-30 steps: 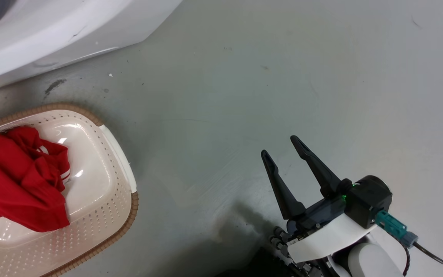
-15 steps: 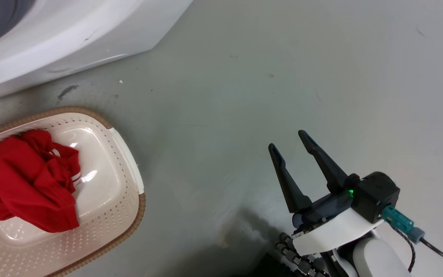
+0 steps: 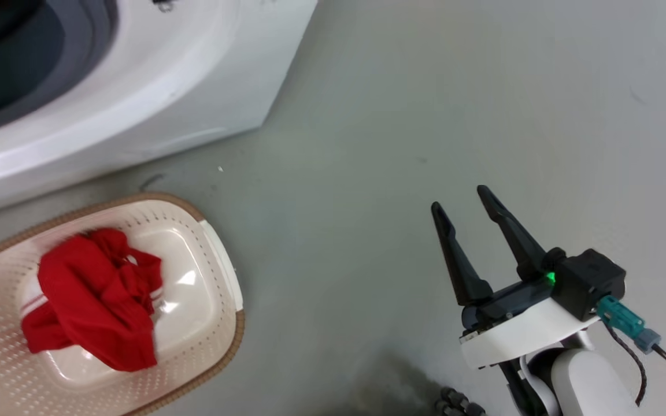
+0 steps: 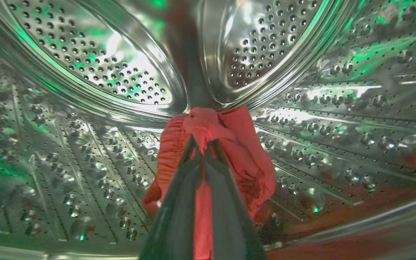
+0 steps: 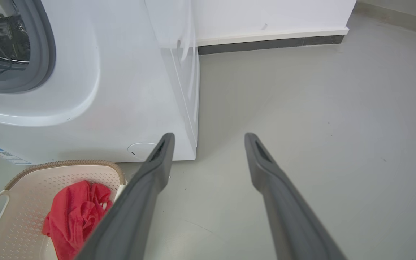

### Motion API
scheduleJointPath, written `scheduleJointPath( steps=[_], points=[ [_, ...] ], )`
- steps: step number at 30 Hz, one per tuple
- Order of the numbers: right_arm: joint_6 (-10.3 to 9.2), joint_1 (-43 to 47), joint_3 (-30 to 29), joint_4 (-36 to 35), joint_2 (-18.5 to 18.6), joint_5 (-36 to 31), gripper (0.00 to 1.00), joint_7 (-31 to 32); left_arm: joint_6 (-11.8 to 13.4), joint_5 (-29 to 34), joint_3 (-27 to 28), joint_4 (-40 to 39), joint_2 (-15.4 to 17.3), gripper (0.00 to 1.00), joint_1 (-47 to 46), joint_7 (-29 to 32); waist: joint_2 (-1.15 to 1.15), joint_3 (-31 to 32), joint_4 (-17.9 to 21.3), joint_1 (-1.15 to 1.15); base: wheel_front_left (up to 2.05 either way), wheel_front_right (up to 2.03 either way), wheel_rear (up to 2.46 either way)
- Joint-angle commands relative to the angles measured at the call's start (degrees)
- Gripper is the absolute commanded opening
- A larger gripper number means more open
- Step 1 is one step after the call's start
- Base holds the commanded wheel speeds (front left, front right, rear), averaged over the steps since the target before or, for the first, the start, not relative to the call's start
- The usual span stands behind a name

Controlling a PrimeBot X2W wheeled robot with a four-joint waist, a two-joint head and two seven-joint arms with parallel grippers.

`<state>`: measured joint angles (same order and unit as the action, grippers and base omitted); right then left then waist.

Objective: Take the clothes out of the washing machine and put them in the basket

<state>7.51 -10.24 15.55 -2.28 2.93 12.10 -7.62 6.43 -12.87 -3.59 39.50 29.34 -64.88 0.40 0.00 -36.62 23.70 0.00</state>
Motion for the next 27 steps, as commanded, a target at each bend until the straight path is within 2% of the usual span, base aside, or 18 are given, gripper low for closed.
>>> scheduleJointPath(
  steps=[1, 8, 16, 21, 27],
  points=[
    [-0.04, 1.02, -0.66, -0.06, -0.10, -0.29, 1.00, 0.29, -0.66, -0.45, 0.00, 1.22, -0.47, 0.00, 1.56, -2.67, 0.00, 3.60, -1.20, 0.00, 0.00, 0.00, 0.00],
    [-0.04, 3.50, -3.49, -0.84, -0.08, -1.19, 1.00, 1.84, -2.42, -2.97, 0.90, 6.78, -2.73, 0.00, 7.38, -11.75, 0.00, 10.90, -3.06, 0.00, 0.00, 0.00, 0.00],
    [-0.04, 6.31, -5.68, -1.69, -0.08, -1.54, 1.00, 3.83, -4.16, -4.22, 0.92, 9.53, -5.36, 0.00, 12.55, -15.12, 0.00, 17.52, -5.79, 0.00, 0.00, 0.00, 0.00],
    [-0.04, 8.16, -6.94, -2.48, -0.09, -2.49, 1.00, 5.38, -4.30, -4.02, 0.59, 7.97, -7.53, 0.00, 16.72, -15.63, 0.00, 21.75, -7.93, 0.00, 0.00, 0.00, 0.00],
    [-0.04, 10.55, -8.32, -3.51, -0.10, -3.16, 1.00, 6.97, -4.58, -3.59, 1.56, 0.86, -10.20, 0.00, 23.30, -15.69, 0.00, 26.60, -10.60, 0.00, 0.00, 0.00, 0.00]
  ],
)
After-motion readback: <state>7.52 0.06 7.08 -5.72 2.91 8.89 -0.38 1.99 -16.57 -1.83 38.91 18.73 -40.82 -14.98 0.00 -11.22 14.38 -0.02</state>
